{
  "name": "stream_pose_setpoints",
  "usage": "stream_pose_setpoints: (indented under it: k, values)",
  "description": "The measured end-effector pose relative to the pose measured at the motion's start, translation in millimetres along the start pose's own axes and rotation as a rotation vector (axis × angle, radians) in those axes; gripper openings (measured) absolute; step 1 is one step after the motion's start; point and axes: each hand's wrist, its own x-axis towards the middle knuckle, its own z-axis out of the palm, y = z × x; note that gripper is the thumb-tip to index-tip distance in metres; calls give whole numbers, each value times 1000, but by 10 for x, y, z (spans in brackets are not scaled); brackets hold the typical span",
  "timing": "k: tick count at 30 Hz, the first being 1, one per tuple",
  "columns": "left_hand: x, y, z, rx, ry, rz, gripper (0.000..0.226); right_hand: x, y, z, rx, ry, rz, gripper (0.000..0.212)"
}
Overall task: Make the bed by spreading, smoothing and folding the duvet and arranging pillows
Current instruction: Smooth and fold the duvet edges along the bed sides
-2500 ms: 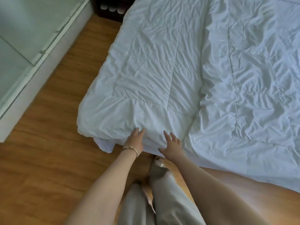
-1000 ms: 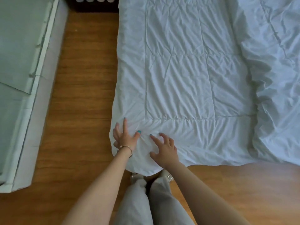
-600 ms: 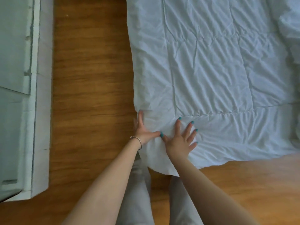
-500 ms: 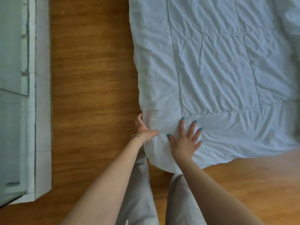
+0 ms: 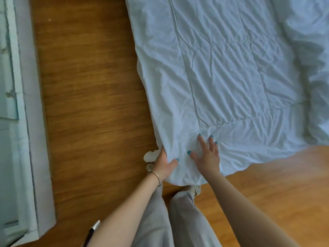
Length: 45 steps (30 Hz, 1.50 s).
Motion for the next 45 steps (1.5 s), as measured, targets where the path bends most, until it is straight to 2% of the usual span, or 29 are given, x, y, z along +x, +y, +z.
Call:
stream_pose_setpoints:
  k: [4, 6, 9, 11, 14, 18, 20, 22, 25, 27, 29, 31, 34, 37, 41, 45]
  values:
    - [-192, 322, 159, -65, -88, 73, 65, -416, -93, -184, 459, -108, -86, 69]
    - [-213, 571, 252, -53, -129, 133, 67, -658, -113, -371, 569, -99, -195, 74]
    - [-200, 1000, 456, 7, -189, 254, 63, -854, -14, -653, 430, -40, -345, 102]
    - [-197, 1311, 660, 51, -234, 300, 62, -881, 33, -889, 221, 65, -285, 110]
    - [-193, 1726, 1052, 91, -270, 358, 63, -815, 103, -1298, -4, 284, -171, 96]
    - [-130, 2193, 1518, 6, -324, 302, 60, -605, 427, -1949, -32, 476, -109, 75]
    - [-22, 2367, 1697, 111, -164, 414, 58, -455, 675, -2294, 24, 542, -125, 74]
    - [168, 2522, 1841, 380, 97, 600, 74, -283, 958, -2614, 99, 577, -245, 81]
    - [492, 2860, 2152, 759, 299, 766, 91, -17, 1484, -3086, 129, 586, -434, 95]
    - [676, 3151, 2425, 923, 406, 780, 84, 149, 1888, -3397, 197, 586, -529, 92]
    - [891, 3540, 2698, 988, 473, 738, 72, 287, 2303, -3686, 274, 598, -613, 81]
    - [1117, 3923, 2848, 1159, 452, 694, 54, 408, 2585, -3882, 356, 622, -650, 68]
    - [1400, 4298, 3339, 1382, 420, 652, 33, 593, 3026, -4184, 477, 640, -594, 60]
    - [1550, 4677, 3834, 1324, 447, 833, 28, 811, 3362, -4466, 632, 679, -556, 57]
    - [1766, 5295, 4650, 1215, 255, 1088, 42, 1071, 3871, -5022, 791, 752, -492, 56]
    - [2161, 5939, 5886, 1158, 164, 1300, 38, 1386, 4550, -5770, 847, 865, -385, 51]
